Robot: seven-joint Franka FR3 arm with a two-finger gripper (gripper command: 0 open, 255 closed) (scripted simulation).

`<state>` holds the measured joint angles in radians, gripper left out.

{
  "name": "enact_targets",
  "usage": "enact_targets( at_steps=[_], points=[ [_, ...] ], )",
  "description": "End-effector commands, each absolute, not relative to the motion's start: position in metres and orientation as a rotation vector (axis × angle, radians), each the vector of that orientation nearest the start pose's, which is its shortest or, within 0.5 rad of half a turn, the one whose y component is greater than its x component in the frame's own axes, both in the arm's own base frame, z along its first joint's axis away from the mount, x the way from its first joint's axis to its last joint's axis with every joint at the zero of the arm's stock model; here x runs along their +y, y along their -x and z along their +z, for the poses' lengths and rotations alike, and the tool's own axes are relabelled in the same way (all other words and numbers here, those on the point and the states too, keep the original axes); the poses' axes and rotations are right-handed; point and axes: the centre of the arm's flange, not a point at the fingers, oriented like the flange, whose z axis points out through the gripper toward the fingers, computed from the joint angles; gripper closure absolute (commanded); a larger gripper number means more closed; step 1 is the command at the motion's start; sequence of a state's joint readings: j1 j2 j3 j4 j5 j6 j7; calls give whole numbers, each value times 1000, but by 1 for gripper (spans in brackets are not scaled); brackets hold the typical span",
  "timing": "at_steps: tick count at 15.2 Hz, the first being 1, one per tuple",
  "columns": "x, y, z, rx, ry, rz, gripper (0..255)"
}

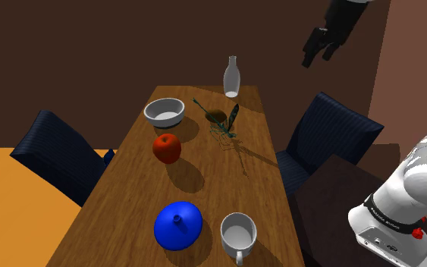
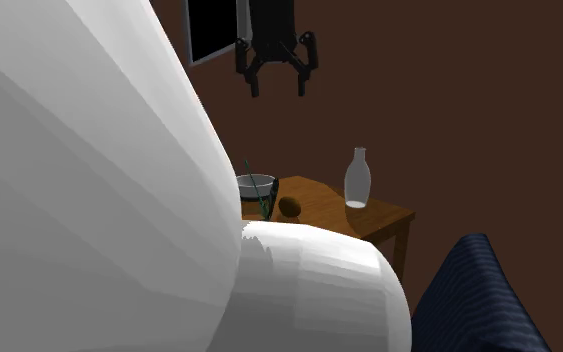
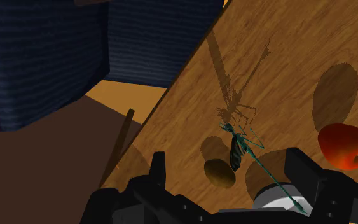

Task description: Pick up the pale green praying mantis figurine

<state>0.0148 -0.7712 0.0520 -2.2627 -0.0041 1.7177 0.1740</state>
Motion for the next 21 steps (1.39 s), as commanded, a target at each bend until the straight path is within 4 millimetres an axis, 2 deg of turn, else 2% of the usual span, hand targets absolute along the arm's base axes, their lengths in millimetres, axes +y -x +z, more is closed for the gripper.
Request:
enact_targets(
  at_steps=[1,11,21],
  points=[
    [28,-324,645,184,3130,-360,0],
    [43,-418,557,-249,3153,-407,0],
    [76,-507,470,-686,3115,-446,0]
  ],
)
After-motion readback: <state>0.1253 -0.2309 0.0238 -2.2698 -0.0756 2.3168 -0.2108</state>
